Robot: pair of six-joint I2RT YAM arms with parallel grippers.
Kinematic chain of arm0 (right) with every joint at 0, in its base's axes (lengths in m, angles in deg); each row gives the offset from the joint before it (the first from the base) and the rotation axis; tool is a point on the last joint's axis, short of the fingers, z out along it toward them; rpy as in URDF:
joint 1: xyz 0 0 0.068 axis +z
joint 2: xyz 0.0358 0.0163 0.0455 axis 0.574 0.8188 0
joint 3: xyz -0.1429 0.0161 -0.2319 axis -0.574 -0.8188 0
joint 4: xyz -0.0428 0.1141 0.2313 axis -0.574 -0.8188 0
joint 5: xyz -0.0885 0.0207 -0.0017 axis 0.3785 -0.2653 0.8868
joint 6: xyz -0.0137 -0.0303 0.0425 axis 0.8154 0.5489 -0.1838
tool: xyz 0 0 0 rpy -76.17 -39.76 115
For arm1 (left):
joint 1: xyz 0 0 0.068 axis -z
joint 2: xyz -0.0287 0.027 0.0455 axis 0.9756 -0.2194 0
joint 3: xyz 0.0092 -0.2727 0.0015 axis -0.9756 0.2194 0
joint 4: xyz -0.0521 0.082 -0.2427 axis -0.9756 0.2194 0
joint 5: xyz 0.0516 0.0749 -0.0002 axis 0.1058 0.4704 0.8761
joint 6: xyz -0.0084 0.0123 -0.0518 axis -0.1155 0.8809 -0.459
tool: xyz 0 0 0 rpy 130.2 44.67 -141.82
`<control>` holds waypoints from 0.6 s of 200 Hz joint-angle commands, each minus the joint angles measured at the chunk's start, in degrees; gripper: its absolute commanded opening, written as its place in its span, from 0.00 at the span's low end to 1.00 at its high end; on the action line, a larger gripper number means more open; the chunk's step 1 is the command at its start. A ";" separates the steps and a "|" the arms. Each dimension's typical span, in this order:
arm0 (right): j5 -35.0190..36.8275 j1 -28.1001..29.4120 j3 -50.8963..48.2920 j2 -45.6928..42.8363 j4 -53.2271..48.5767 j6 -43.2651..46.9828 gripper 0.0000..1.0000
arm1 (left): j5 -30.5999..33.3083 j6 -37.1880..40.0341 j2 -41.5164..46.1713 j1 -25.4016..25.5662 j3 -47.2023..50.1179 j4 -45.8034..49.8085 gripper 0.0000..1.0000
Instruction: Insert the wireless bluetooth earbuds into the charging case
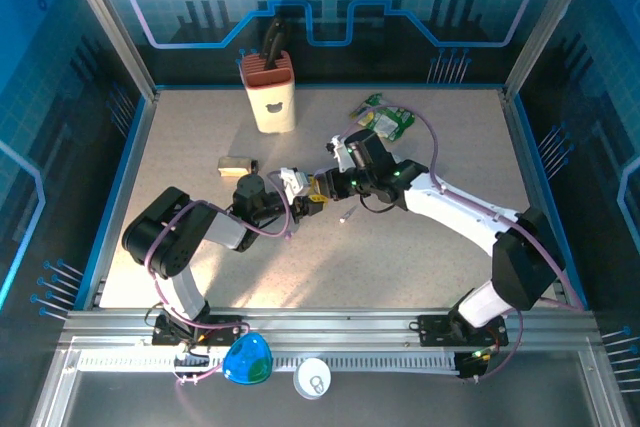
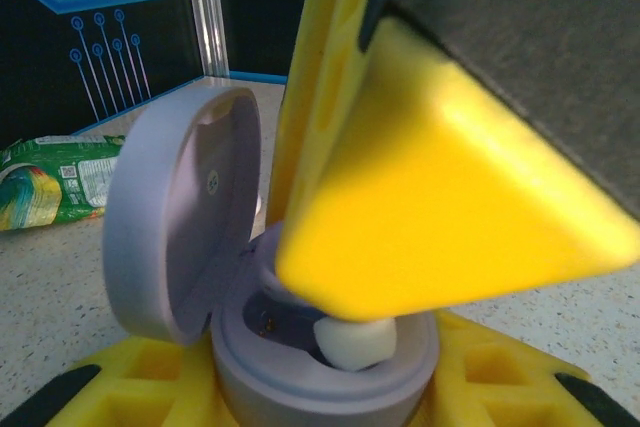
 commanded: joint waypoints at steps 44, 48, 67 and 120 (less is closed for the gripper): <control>0.45 1.28 2.21 1.31 -1.58 1.51 0.29 | 0.06 1.86 1.32 0.41 -1.20 -0.43 0.27; 0.99 1.27 2.12 1.23 -1.57 1.38 0.28 | 0.05 1.80 1.28 0.40 -1.15 -0.43 0.27; 2.36 1.06 1.62 1.03 -1.85 0.97 0.26 | -0.08 1.59 1.19 0.45 -1.21 -0.61 0.27; 0.32 0.91 0.90 0.37 -0.56 0.23 0.33 | -0.05 1.53 1.14 0.44 -1.22 -0.52 0.27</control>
